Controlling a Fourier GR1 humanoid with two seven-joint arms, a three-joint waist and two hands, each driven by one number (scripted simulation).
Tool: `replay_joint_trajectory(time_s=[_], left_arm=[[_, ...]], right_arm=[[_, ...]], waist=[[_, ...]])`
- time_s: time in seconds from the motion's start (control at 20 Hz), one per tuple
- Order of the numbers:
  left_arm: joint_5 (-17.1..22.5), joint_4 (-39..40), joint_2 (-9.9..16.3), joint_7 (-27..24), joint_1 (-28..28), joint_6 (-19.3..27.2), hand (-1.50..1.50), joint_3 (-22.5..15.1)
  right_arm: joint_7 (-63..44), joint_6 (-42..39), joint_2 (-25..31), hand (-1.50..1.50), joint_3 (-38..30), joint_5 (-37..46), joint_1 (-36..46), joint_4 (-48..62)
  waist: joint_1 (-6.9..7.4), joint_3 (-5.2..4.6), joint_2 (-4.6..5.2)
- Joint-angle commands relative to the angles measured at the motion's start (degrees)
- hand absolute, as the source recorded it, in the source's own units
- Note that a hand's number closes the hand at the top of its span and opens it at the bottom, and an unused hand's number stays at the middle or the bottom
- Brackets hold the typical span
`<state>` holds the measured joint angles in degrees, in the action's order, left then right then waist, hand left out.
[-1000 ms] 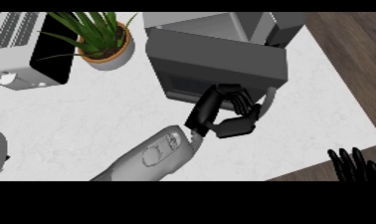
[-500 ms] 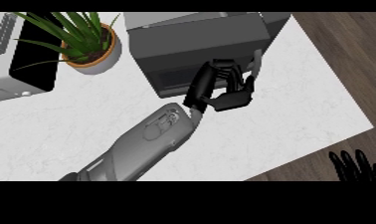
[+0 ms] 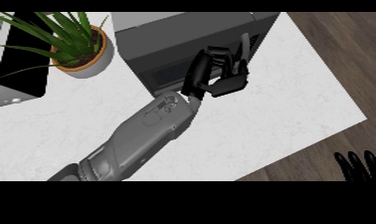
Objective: Pick up the milk, place it into the microwave and close the microwave
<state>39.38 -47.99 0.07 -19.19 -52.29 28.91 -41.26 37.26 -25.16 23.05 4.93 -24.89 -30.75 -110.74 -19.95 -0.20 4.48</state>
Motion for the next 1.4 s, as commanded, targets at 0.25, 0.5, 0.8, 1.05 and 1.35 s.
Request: replay_joint_trajectory(time_s=[0.25, 0.5, 0.8, 1.05, 1.35], left_arm=[[3.1, 4.85, -0.07, -3.62, -3.36, -0.13, 1.5, 0.75], [4.71, 5.56, -0.07, -4.87, -3.82, -0.16, 1.5, 0.64], [6.11, 6.46, -0.07, -6.23, -4.48, -0.48, 1.5, -0.13], [7.16, 6.95, -0.07, -7.56, -4.86, -0.09, 1.5, -0.33], [8.47, 8.02, -0.07, -7.87, -5.61, 0.05, 1.5, -0.89]], right_arm=[[-1.01, -2.15, 1.93, -1.5, 0.06, -2.7, -0.63, -3.46], [-1.14, -2.21, 3.08, -1.5, -1.27, -3.28, -0.57, -5.04], [-2.31, -2.94, 3.58, -1.5, -0.67, -5.99, -0.91, -6.65], [-3.0, -4.03, 4.41, -1.5, -0.28, -7.66, -2.0, -7.37], [-3.65, -4.6, 5.91, -1.5, -1.68, -9.08, -3.1, -7.95]], waist=[[-1.51, 0.06, 0.53], [-2.59, 0.09, 0.55], [-2.06, 0.16, 0.76], [-2.93, 0.21, 0.96], [-3.22, 0.3, 0.75]])
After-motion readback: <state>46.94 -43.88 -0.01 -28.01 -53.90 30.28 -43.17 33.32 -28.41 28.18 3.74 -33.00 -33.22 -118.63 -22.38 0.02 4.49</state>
